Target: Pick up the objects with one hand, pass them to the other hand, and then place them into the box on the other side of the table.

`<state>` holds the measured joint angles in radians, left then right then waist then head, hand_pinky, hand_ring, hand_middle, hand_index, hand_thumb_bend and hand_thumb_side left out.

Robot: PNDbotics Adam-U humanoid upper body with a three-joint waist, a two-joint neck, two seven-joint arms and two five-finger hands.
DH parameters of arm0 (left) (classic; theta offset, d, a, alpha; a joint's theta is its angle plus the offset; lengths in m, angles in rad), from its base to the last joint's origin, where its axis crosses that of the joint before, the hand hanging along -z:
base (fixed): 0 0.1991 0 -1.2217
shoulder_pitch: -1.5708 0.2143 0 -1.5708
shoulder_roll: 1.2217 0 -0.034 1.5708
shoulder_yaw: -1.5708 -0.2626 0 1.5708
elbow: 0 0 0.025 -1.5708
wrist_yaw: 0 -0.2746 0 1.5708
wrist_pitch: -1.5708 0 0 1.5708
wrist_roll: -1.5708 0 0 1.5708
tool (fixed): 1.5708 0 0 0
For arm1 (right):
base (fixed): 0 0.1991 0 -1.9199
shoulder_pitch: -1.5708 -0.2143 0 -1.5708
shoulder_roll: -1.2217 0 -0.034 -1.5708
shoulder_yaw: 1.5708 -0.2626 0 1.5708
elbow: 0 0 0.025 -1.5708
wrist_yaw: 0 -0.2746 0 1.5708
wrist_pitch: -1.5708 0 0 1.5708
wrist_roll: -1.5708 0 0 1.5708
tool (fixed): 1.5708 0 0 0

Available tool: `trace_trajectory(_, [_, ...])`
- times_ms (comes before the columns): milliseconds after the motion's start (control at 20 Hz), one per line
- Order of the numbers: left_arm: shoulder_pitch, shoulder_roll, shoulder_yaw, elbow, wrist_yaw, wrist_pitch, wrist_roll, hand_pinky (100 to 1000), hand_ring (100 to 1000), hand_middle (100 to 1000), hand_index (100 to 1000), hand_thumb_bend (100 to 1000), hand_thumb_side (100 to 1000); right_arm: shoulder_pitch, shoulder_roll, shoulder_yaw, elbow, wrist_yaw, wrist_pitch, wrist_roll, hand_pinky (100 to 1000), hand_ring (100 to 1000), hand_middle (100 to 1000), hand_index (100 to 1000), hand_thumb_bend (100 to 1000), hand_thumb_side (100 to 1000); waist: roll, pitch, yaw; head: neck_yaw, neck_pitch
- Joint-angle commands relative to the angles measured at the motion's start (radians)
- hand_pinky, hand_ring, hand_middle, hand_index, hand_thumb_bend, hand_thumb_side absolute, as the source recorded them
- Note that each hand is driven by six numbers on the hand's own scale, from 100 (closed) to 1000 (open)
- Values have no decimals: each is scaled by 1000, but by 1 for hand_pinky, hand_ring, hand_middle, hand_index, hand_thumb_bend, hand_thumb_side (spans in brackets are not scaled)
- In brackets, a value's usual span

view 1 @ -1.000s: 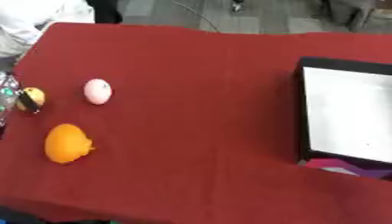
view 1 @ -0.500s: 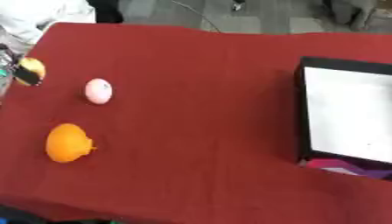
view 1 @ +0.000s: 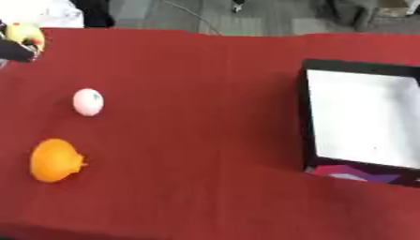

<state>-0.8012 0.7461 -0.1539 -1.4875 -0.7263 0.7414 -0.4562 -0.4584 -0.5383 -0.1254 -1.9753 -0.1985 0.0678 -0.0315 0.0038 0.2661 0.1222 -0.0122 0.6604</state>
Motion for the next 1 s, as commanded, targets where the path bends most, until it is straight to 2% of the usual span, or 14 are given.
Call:
trace_trajectory(50, [1,13,-14,-134,81,13,56,630,474,432,480,100,432,-48,-61,54,-25,15,16,97,940,1000,804,973,100,536,-1,-28,-3,-15,-6])
trace_trajectory(250, [32,-32,-44,-242,193,5,197,627,455,419,481,100,456,-117,-88,143,-25,87,45,252,937,1000,826,980,100,498,-7,-32,-11,-21,-5])
trace_trajectory(400, [64,-61,-77,-306,264,-16,305,621,445,413,478,100,467,-171,-81,206,-25,128,54,346,934,1000,828,979,100,464,-10,-35,-18,-27,-3])
trace_trajectory(550, [97,-93,-115,-352,304,-42,392,617,441,410,475,100,475,-221,-51,254,-25,148,55,413,929,1000,819,975,100,367,-12,-37,-24,-38,-2])
trace_trajectory(850, [149,-153,-182,-409,258,-119,488,605,435,404,470,100,491,-289,15,346,-25,210,48,527,923,1000,813,973,100,412,-19,-40,-33,-59,3])
trace_trajectory(1000, [164,-174,-210,-416,213,-158,512,606,436,404,469,100,497,-317,45,382,-25,224,65,555,919,1000,806,966,100,387,-21,-41,-35,-62,3])
